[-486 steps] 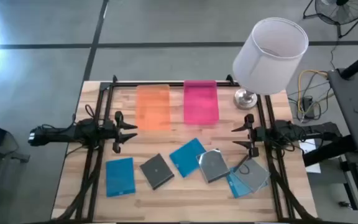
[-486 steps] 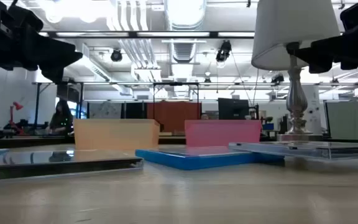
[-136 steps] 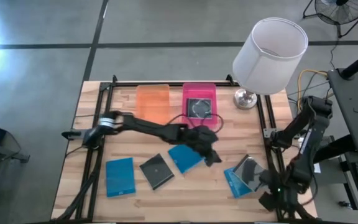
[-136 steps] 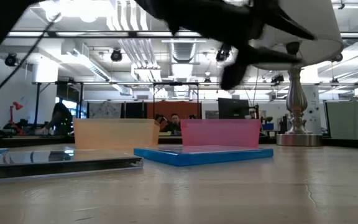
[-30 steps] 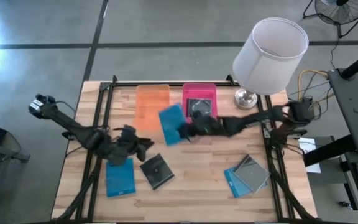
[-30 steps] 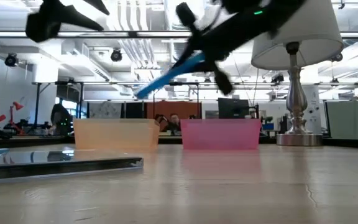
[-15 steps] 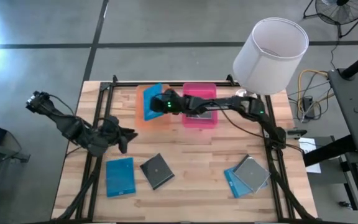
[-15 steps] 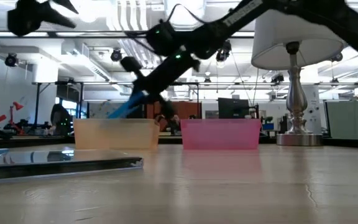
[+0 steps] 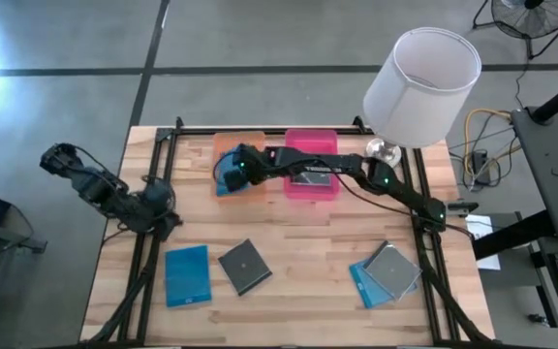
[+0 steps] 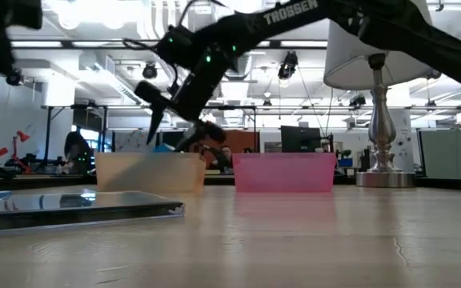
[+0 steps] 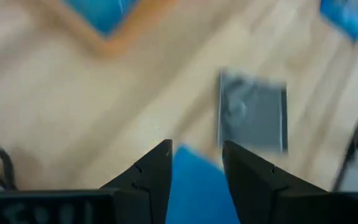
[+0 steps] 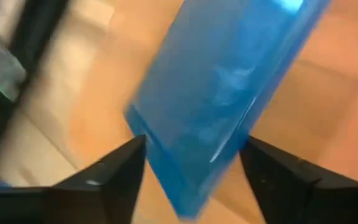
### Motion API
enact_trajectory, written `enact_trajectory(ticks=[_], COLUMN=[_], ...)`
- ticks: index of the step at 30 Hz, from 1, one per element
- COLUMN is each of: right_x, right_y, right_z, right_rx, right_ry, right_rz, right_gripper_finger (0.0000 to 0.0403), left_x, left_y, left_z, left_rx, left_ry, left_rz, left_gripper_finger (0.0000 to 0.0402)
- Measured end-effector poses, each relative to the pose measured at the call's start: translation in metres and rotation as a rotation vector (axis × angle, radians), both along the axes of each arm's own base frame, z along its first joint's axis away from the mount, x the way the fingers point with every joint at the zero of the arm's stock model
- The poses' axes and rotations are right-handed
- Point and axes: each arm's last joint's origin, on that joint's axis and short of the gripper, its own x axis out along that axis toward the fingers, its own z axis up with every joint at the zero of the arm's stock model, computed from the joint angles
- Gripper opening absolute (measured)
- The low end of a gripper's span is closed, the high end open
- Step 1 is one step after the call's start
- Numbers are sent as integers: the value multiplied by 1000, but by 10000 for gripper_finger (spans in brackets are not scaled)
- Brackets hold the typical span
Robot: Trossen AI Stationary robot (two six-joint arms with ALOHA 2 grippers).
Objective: Pick & place jewel cases by type
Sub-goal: Put the center blue CD case into the orange bin, then put the left blue CD case into the orange bin
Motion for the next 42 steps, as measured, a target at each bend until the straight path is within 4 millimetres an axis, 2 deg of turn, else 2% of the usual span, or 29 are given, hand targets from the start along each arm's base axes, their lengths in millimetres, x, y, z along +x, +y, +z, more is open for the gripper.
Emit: enact_trajectory(ticks=[3,7,11,15,17,22,27,30,32,34,37,40,42], right_x=[-5,-13,-23,-41,-44,-45,-53,-67,-72,-70,-53,-35,-26], right_y=[21,46,76,106,121,157,172,177,180,184,187,181,169], right_z=[21,61,81,93,93,86,78,74,61,39,13,13,7], right_rx=[-141,-302,-411,-488,-537,-547,-553,-424,-265,-109,68,62,44], right_ry=[100,100,135,245,281,266,322,354,340,266,10,-244,-285], right_rz=[145,356,563,667,707,759,708,699,695,660,554,464,418], right_gripper_finger=[293,314,316,306,300,290,285,285,282,279,275,274,274], left_x=[7,19,22,14,13,18,25,33,41,48,52,52,51], left_y=[-12,-38,-65,-92,-105,-122,-127,-125,-123,-120,-116,-114,-113], left_z=[-19,-47,-68,-81,-85,-108,-137,-147,-145,-140,-131,-127,-127], left_rx=[-142,-319,-339,-311,-284,-202,-136,-125,-150,-149,-147,-147,-136], left_ry=[69,125,211,400,459,597,675,664,622,540,443,398,379], left_rz=[-112,-290,-368,-391,-395,-370,-347,-301,-247,-218,-193,-170,-141], left_gripper_finger=[124,122,121,120,117,110,110,110,110,110,109,109,109])
